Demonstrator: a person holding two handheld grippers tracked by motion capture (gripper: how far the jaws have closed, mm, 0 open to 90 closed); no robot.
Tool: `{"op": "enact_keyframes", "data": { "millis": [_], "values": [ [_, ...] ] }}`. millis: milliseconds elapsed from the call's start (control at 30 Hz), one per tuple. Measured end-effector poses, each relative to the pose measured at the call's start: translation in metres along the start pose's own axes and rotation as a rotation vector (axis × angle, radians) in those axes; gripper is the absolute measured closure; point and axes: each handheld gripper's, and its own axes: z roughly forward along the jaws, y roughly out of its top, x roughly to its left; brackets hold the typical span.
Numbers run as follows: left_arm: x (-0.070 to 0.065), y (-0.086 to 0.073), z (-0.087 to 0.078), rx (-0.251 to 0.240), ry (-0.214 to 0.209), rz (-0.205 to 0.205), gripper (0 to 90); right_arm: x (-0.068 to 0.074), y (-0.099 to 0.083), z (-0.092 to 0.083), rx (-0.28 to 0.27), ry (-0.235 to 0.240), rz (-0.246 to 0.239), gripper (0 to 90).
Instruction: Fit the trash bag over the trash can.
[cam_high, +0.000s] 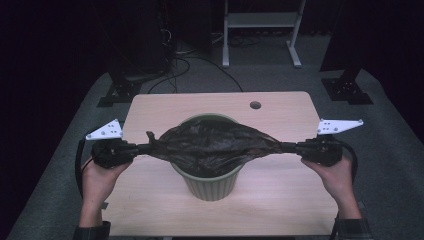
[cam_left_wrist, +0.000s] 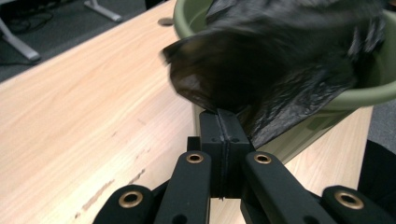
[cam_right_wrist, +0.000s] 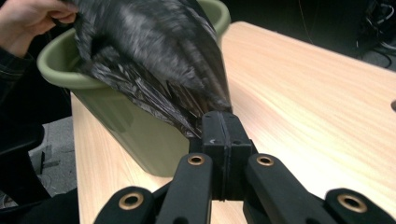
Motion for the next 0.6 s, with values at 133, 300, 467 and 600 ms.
{"op": "enact_keyframes", "data": {
  "millis": [133,300,467,600],
  "values": [
    [0.004,-0.007,0.002,0.002,0.007,-0.019,90.0,-0.003,-0.008,0.004,0.018,-0.002,0.014,89.8],
    [0.006,-0.010,0.002,0.002,0.017,-0.030,90.0,-0.005,-0.009,0.002,0.007,-0.006,0.017,85.8],
    [0.005,-0.008,0.001,-0.006,0.016,-0.014,89.9,-0.002,-0.001,-0.008,-0.062,0.002,0.014,67.0],
    [0.005,-0.008,0.003,-0.006,0.016,-0.012,89.9,0.006,0.016,-0.010,-0.115,0.005,-0.028,60.5]
  ]
}}
